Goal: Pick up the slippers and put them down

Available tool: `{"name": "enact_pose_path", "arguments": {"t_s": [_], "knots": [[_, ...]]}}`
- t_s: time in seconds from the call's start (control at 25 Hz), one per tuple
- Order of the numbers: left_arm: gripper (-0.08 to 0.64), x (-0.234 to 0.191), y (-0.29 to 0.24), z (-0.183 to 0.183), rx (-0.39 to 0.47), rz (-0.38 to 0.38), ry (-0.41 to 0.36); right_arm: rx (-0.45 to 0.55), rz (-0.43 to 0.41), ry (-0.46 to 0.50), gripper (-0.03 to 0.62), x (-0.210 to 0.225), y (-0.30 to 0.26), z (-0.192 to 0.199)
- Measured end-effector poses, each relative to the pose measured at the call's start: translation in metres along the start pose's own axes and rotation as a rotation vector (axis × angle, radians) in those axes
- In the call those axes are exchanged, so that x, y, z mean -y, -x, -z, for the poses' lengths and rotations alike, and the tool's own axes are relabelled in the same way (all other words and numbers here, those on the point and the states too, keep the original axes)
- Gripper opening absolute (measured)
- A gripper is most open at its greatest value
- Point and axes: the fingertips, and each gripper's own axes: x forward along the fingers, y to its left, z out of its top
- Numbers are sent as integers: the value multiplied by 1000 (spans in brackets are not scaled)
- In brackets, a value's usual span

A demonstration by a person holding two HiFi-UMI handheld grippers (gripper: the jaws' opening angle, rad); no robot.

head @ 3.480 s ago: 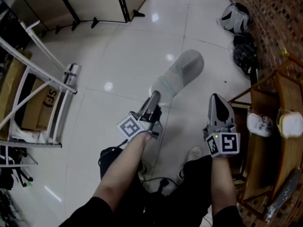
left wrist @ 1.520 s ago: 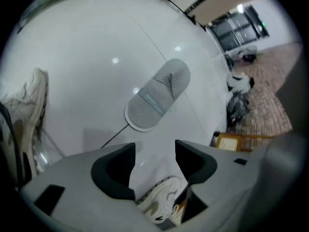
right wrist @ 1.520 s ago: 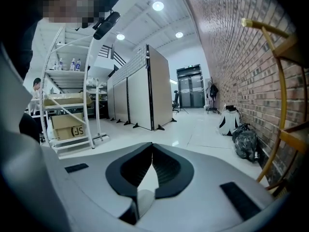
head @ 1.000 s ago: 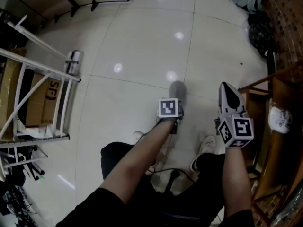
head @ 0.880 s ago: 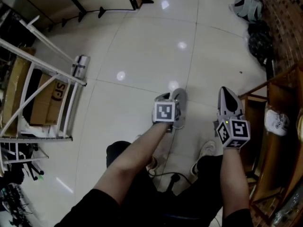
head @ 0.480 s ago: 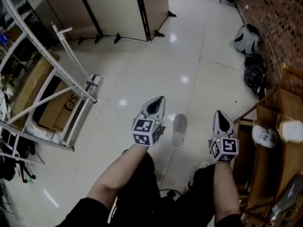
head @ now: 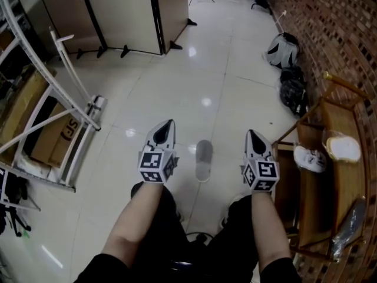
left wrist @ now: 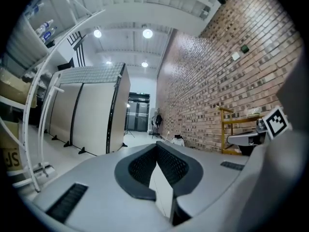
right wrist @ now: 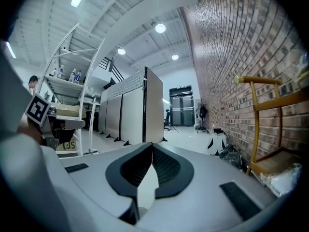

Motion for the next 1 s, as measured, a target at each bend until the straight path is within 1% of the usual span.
{"name": "enact_pose_path", "arguments": {"t_s": [0.16, 0.36, 0.44, 0.52, 0.56, 0.6, 0.68, 0.72, 0.84, 1.0], "knots": [[5, 8, 6, -15, 41, 19, -40, 46, -9, 8, 2, -9, 5, -15], [5, 19, 26, -31, 91, 67, -85, 94, -15, 17, 0, -13, 12, -27], [5, 24, 30, -35, 111, 75, -149, 103, -16, 29, 0, -15, 14, -30], [5, 34, 30, -38, 136, 103, -208, 135, -27, 59, 0, -21, 18, -38], [5, 39, 31, -40, 147, 117, -208, 158, -36, 79, 0, -26, 22, -43], [5, 43, 33, -44, 159, 129, -188, 180, -45, 95, 0, -30, 26, -47], [5, 46, 38, -52, 185, 136, -148, 207, -54, 114, 0, -38, 32, -54], [5, 46, 40, -54, 191, 135, -148, 212, -55, 120, 0, -41, 32, -56], [5, 45, 36, -53, 179, 129, -173, 204, -58, 132, 0, -44, 26, -56], [5, 47, 27, -45, 148, 133, -167, 169, -47, 121, 0, -41, 20, -51]]}}
